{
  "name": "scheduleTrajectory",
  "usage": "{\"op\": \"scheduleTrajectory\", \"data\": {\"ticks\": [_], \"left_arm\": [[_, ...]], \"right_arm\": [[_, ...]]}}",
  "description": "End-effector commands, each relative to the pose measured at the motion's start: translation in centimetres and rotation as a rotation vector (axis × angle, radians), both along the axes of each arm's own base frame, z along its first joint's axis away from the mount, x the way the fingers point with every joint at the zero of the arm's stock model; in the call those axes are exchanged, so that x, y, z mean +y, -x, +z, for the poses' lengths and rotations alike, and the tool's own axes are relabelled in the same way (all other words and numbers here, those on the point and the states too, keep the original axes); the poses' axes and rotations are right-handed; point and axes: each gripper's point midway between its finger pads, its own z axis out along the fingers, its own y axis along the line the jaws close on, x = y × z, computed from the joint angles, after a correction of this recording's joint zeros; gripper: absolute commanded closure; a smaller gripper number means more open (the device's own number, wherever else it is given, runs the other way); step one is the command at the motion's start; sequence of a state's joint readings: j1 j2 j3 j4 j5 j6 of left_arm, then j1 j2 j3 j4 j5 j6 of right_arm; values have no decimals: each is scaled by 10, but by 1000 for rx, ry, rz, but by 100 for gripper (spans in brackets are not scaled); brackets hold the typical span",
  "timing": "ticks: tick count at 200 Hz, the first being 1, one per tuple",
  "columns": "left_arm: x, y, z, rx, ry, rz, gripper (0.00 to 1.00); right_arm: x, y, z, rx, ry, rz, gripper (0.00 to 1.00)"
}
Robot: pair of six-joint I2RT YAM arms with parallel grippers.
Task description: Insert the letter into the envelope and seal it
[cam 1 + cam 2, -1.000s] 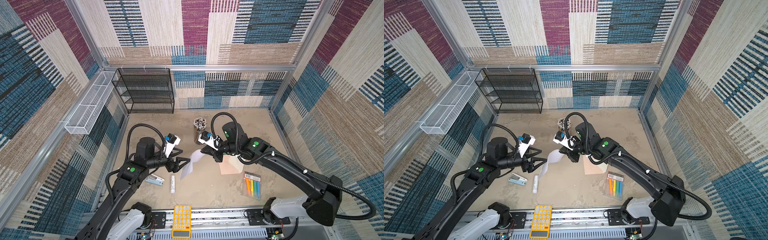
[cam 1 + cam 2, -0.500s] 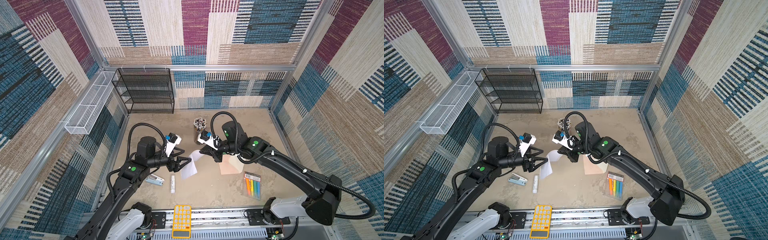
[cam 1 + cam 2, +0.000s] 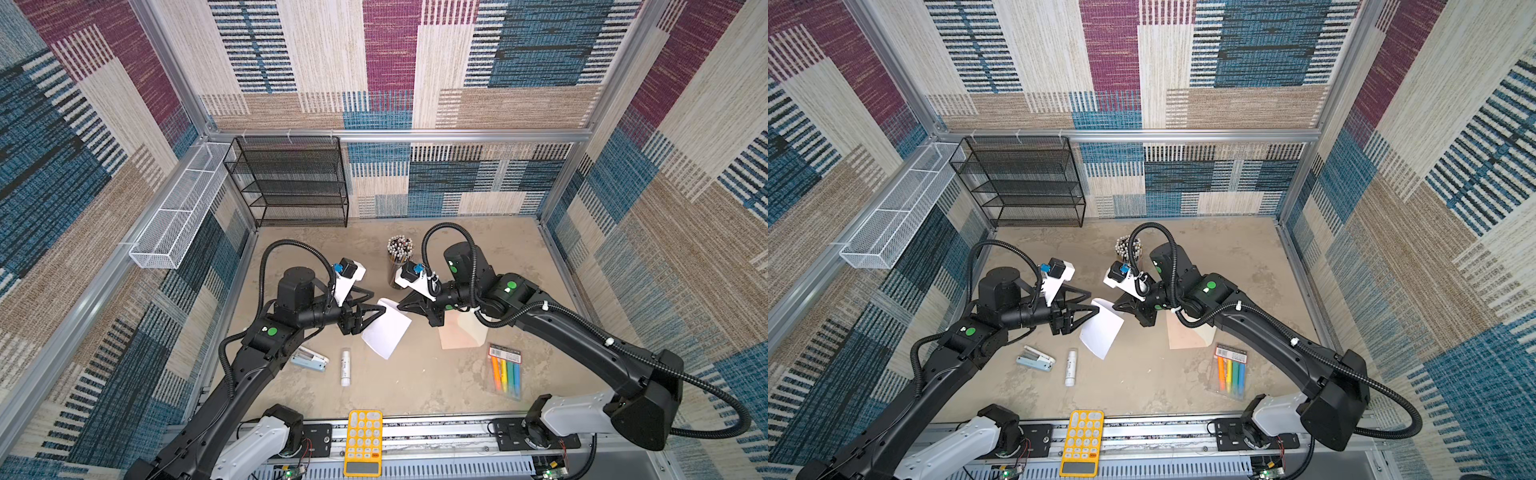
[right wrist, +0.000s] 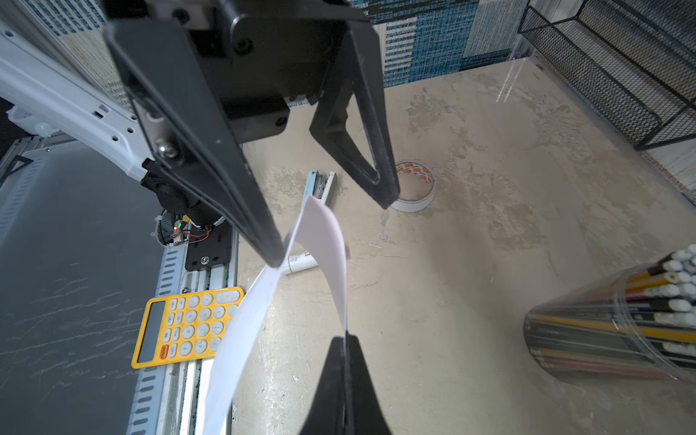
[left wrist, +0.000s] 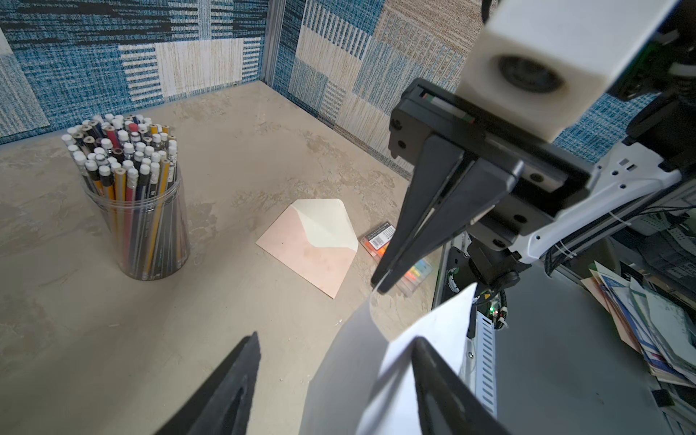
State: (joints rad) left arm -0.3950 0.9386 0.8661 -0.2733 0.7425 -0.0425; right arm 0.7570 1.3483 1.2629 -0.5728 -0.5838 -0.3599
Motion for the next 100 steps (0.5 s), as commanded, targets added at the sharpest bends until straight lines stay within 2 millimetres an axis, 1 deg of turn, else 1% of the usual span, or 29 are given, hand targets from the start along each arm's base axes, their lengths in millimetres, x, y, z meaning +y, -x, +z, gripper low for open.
{"op": "scheduleTrajectory", "data": {"ticks": [1,37,64,100], "left_arm": [[-5,1,11,-11,58,-24,36],[-9,5,12,4,81,-43,45],[-9,9,9,12,76,-52,50],[-8,15,1,29,49,-66,58]], "right_arm": [[3,0,4,3,-25,9,100],[2,1,3,5,-25,5,100],[1,0,2,0,-22,-5,100],[-3,0,3,-14,-25,-20,100]]}}
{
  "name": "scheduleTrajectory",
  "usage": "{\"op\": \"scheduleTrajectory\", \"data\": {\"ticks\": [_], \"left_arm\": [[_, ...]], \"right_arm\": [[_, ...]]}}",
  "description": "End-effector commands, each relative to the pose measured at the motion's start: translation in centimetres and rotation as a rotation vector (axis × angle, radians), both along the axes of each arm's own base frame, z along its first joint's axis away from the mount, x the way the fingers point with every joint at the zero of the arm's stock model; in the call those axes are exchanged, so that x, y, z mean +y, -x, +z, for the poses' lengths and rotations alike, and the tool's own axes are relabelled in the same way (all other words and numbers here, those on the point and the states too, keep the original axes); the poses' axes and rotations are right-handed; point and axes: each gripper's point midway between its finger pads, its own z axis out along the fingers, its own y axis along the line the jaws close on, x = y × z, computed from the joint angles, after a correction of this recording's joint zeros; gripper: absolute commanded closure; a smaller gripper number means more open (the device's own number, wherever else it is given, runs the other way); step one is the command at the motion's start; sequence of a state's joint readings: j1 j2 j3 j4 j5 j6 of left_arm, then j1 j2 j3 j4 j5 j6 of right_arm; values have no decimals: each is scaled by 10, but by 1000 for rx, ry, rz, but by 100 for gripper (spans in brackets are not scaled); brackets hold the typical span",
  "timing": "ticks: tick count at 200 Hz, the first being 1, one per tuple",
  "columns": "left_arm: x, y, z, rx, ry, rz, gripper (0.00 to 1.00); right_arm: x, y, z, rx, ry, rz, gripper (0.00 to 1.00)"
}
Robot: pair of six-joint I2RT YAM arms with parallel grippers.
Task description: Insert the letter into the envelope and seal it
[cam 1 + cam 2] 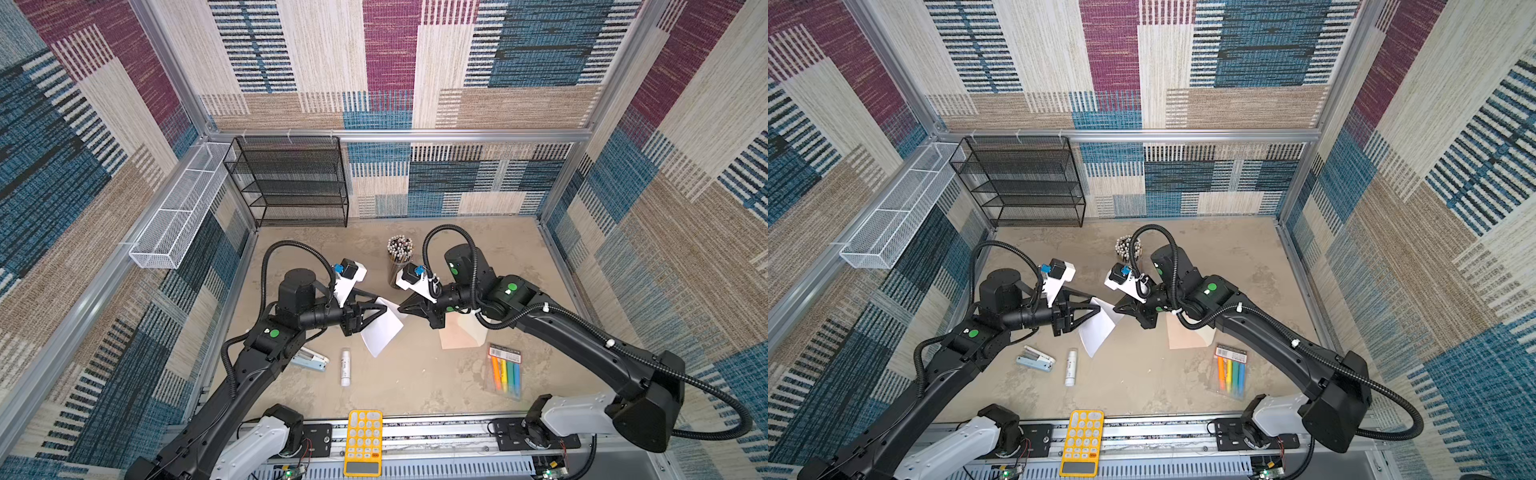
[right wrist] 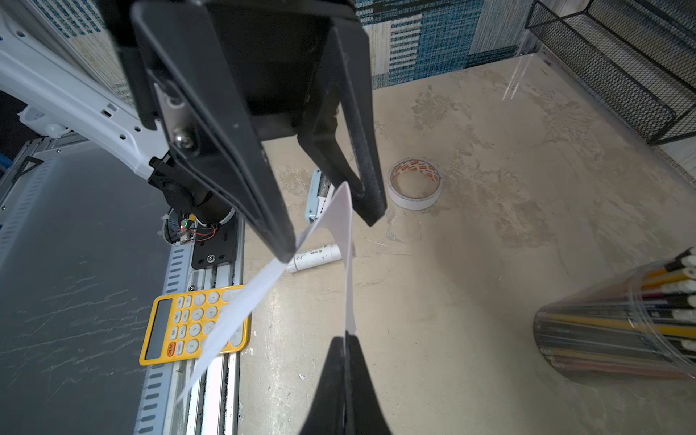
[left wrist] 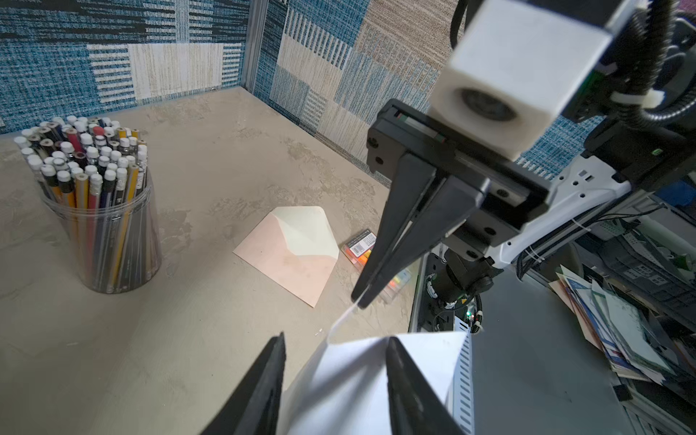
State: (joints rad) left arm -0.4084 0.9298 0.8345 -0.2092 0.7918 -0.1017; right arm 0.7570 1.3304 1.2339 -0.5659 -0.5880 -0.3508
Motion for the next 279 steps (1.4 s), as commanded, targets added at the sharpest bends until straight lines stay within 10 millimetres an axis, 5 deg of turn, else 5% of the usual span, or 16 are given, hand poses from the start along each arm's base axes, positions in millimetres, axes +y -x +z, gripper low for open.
{"op": "scheduleTrajectory", "data": {"ticks": [1,83,167,196,220,279], "left_arm": [[0,7,-2,5,-5,-24,58],[-6,-1,-3,-10,-8,-28,64],[-8,3,-4,-6,-16,-51,87],[-7,5,-4,-8,-21,-55,100],[-5,5,-4,-16,-31,-43,100],[3,5,-6,-66,-84,-1,100]], "right_arm": [[0,-3,8,-28,-27,-18,100],[4,2,13,7,-57,1,100],[-3,-2,12,-34,-29,-23,100],[-5,-4,13,-55,-17,-38,81],[-11,-6,12,-87,16,-52,57],[-33,0,23,-151,92,-48,42]]}}
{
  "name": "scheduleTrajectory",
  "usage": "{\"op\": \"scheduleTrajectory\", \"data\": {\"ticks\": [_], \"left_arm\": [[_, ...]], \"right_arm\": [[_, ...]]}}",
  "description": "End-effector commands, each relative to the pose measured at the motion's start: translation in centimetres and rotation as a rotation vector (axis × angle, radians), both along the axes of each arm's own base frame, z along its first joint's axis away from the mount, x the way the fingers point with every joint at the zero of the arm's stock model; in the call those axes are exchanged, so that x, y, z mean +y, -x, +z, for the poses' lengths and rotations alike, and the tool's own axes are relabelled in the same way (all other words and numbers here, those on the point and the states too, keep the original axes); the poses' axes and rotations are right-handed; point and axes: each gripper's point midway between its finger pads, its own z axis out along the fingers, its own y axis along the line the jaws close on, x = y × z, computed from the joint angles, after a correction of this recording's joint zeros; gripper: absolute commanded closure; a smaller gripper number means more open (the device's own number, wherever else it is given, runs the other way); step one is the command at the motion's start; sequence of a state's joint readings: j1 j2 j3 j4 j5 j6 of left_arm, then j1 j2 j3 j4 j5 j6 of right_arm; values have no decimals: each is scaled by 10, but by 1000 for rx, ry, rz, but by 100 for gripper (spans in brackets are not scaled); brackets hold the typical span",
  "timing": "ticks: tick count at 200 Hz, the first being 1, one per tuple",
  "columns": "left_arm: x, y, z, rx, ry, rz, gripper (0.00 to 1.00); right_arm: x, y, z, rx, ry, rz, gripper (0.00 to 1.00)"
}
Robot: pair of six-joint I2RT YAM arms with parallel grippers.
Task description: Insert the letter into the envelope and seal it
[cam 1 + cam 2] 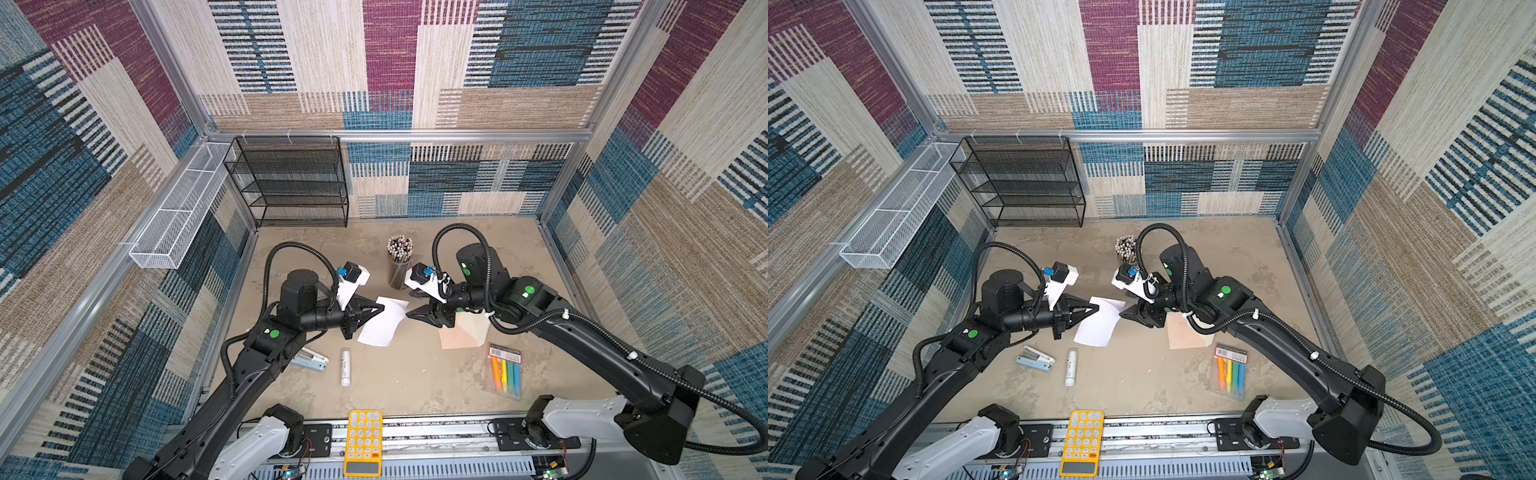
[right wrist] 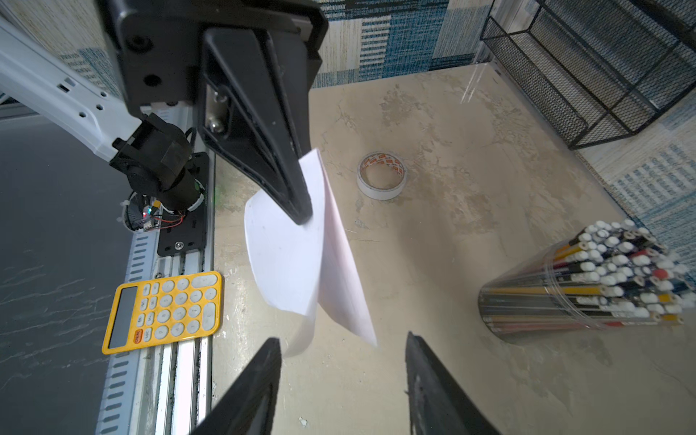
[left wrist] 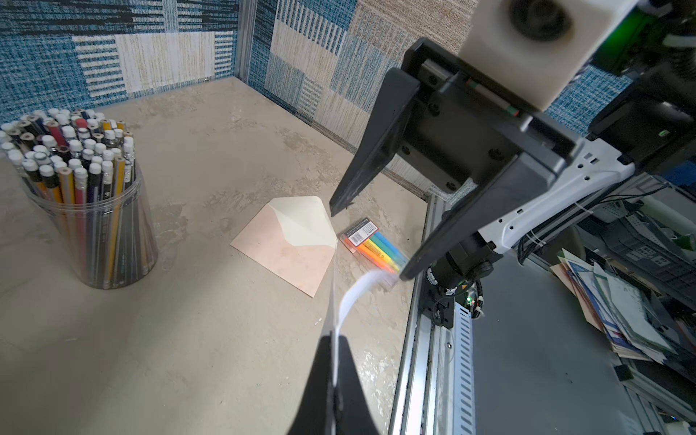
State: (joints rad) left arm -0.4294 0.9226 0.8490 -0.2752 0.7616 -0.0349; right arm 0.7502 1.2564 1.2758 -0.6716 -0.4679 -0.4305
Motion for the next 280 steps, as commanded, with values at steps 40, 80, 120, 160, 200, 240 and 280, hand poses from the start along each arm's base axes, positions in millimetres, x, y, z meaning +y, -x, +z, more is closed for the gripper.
{"op": "scheduleTrajectory", "data": {"ticks": [40,80,120,160,200,240,280], "left_arm": [[3,0,2,-75,-42,4,100],[-1,6,7,-133,-48,-34,100],[-4,9,16,-165,-39,-52,100],[-6,12,19,-177,-40,-63,100],[-7,12,16,-193,-50,-61,100],[-8,10,15,-205,-52,-55,100],[-11,11,20,-199,-27,-64,92]], "right_arm": [[12,17,24,20,-65,127,40],[26,10,26,-18,-101,177,39],[35,8,20,0,-89,224,40],[42,13,18,51,-114,267,45],[45,18,13,100,-127,293,57],[44,19,6,124,-124,284,85],[41,20,3,132,-115,276,100]]}}
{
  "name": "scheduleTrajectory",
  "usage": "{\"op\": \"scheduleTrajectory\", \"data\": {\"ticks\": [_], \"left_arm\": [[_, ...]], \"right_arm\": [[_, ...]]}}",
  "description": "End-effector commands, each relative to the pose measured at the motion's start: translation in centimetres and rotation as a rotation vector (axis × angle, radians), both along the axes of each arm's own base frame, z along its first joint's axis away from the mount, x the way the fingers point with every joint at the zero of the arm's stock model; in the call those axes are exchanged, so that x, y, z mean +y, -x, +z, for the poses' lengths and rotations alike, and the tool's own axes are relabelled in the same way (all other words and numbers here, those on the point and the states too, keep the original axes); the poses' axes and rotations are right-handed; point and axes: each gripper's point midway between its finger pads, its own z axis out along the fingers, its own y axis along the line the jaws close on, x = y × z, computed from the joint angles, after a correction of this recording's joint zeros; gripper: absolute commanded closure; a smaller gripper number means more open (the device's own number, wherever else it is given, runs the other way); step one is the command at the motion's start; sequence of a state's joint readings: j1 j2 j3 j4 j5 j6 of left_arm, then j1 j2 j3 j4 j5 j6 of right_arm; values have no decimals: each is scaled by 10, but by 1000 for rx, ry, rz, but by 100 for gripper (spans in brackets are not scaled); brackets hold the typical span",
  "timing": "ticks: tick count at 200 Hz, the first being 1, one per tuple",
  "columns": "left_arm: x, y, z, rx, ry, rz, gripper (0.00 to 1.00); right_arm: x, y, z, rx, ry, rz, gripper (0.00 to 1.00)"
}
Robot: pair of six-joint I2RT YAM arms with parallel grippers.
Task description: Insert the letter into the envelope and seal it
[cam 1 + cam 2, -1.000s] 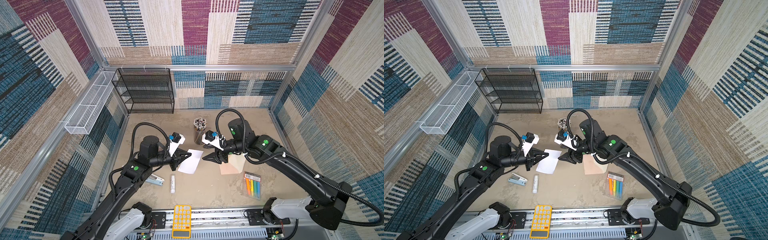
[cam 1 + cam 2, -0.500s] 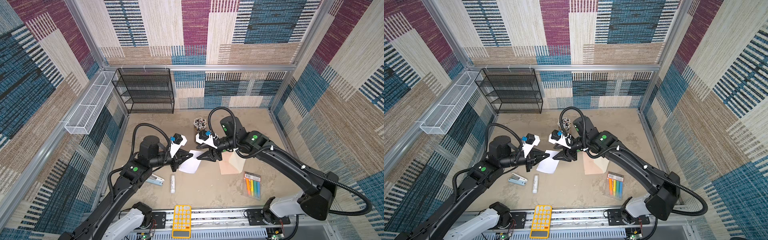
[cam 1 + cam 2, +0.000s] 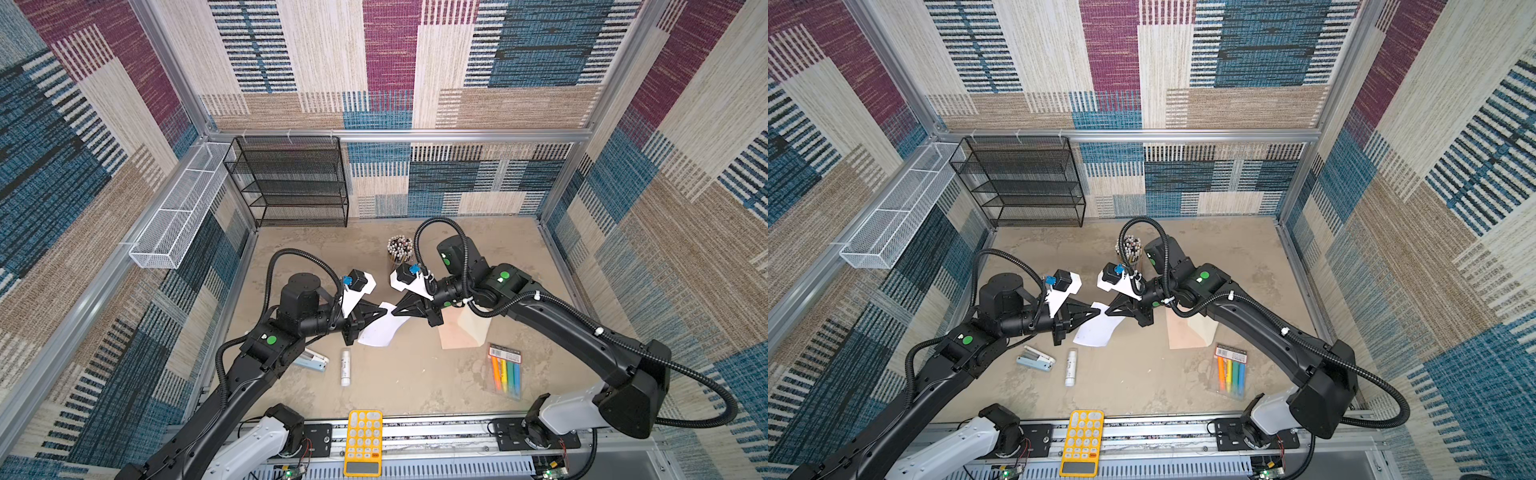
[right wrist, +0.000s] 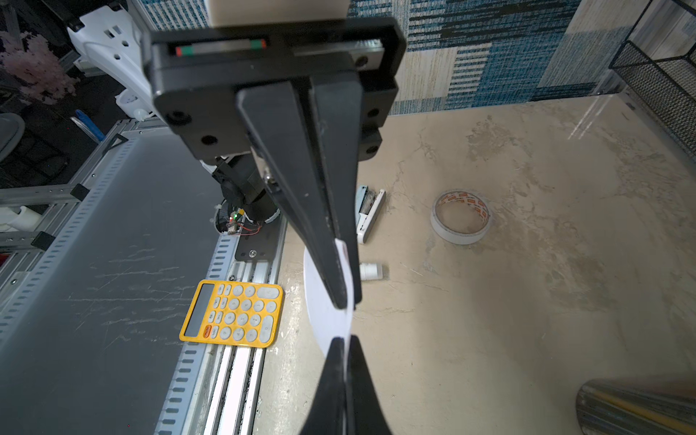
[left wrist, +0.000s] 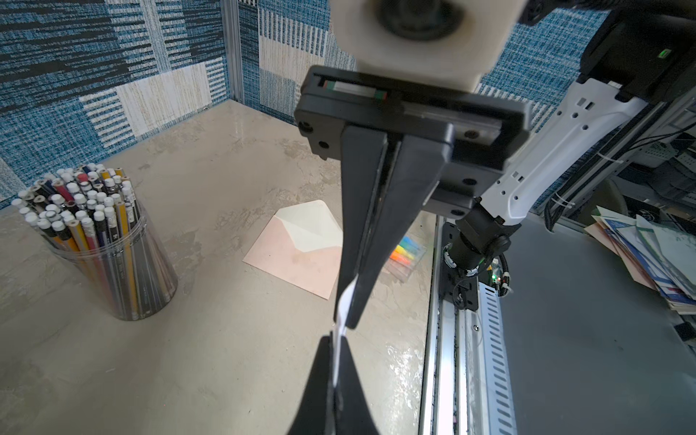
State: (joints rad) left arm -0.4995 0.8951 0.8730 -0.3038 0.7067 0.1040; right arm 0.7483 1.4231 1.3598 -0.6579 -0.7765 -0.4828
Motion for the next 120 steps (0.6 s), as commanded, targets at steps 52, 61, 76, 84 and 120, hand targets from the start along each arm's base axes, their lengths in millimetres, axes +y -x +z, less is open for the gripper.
{"op": "scheduleTrajectory", "data": {"ticks": [52,61,76,84,120], "left_arm": [[-10,1,23,-27,65,-61,65],[-11,1,24,-33,64,-65,67],[-12,1,27,-40,68,-81,71],[-13,2,28,-35,70,-94,74],[-16,7,24,-8,60,-136,91]], "right_arm": [[-2,6,3,10,-8,15,100],[-3,5,2,9,-4,10,100],[-4,6,0,7,1,8,100],[-5,5,0,6,6,6,100],[-8,4,-3,-7,19,-6,100]]}}
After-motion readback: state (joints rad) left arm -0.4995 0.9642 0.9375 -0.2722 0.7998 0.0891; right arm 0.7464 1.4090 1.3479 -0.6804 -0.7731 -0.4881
